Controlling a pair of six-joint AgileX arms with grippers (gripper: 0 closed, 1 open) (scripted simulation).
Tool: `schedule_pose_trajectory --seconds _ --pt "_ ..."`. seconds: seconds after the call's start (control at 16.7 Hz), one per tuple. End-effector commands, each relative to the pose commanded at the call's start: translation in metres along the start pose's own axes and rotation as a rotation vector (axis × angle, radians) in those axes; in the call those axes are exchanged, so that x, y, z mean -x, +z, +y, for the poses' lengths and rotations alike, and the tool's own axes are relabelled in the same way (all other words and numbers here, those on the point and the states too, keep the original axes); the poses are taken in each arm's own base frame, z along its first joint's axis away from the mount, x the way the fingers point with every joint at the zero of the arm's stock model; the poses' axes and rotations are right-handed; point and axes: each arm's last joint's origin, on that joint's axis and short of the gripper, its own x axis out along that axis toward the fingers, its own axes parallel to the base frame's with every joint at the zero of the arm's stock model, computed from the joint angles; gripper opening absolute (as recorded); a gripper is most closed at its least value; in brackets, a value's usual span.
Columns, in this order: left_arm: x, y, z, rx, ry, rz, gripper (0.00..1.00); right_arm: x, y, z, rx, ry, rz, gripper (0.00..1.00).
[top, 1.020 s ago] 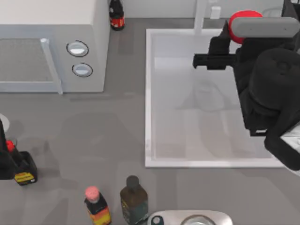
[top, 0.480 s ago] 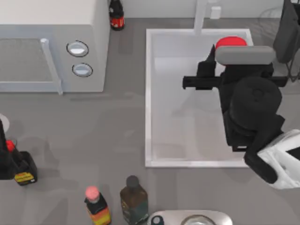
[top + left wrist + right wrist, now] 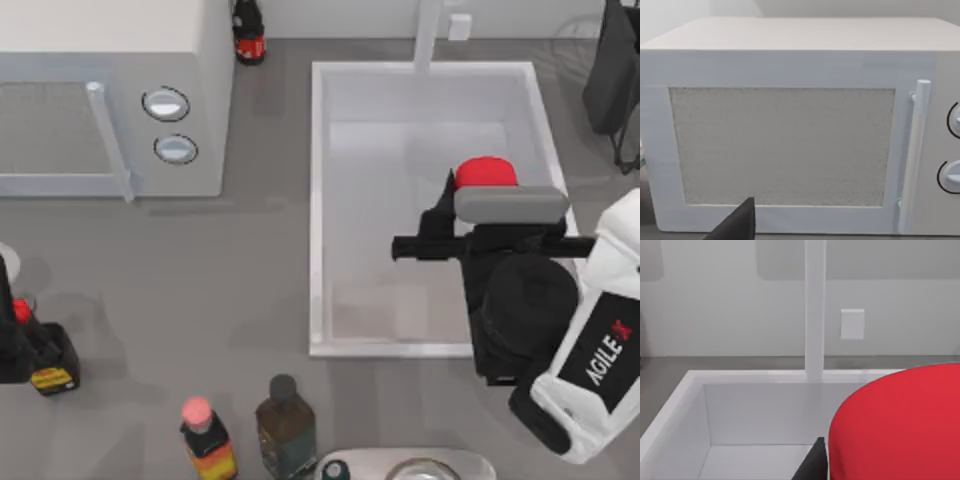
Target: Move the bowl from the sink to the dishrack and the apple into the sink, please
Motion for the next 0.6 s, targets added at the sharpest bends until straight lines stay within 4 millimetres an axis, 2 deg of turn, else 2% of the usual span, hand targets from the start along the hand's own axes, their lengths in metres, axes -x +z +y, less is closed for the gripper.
schedule_pose_trajectory --seconds 0.36,0.6 --pt "0.0 0.0 0.0 0.0 0.0 0.0 1.0 0.0016 -0.0055 -0.0015 0.002 0.0 0.003 0.0" --pt "0.0 0.0 0.0 0.0 0.0 0.0 1.0 0.0016 -0.0055 -0.0015 0.002 0.0 0.003 0.3"
